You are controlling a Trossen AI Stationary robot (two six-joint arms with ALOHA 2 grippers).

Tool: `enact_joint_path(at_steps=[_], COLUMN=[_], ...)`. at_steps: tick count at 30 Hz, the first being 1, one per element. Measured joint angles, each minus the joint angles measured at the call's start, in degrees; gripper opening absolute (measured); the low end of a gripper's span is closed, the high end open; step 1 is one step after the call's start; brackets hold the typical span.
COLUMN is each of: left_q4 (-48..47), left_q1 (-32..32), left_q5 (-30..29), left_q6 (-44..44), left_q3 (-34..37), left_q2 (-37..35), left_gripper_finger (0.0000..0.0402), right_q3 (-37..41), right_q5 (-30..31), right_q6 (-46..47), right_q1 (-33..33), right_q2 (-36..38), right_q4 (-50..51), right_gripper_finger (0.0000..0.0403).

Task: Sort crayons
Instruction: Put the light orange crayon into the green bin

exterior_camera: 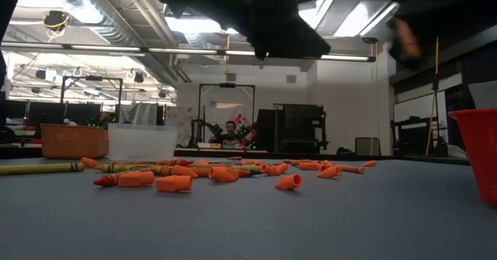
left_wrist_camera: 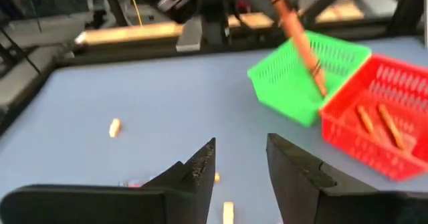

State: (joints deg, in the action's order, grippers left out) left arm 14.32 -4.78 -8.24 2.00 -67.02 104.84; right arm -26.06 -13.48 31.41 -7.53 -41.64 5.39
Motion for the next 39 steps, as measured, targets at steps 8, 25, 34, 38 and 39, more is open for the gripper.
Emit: enact_joint_path(at_steps=[8,25,34,38,39], left_q4=[-2.36,-2.34,-2.33,-2.34,-2.32], left_q1=[0.00,0.00,0.00,0.00,0.00], left_q5=[0.08,0.19,0.19,0.19,0.19], left_q6=[-0.33,-0.34,-0.39,-0.39,-0.42], left_q3=[0.00,0.00,0.00,0.00,0.00], left_q2=[0.00,0.00,0.00,0.00,0.00], left_gripper_finger=[0.0116,0.0106,0.0106,0.0106,0.0106], right_q3=[0.00,0.00,0.00,0.00,0.00], right_q5=[-12.42,-19.06,-18.96,-18.86,-18.55], right_q6=[12.88,16.34,16.34,16.34,16.34], right_q1=[0.00,0.00,0.00,0.00,0.00], right_q2=[0.24,0.19,0.17,0.15,0.15], right_q4=[14.98,33.25,33.34,33.77,33.79], right_gripper_finger=[0.0018,0.0034,0.0035,0.0052,0.0061])
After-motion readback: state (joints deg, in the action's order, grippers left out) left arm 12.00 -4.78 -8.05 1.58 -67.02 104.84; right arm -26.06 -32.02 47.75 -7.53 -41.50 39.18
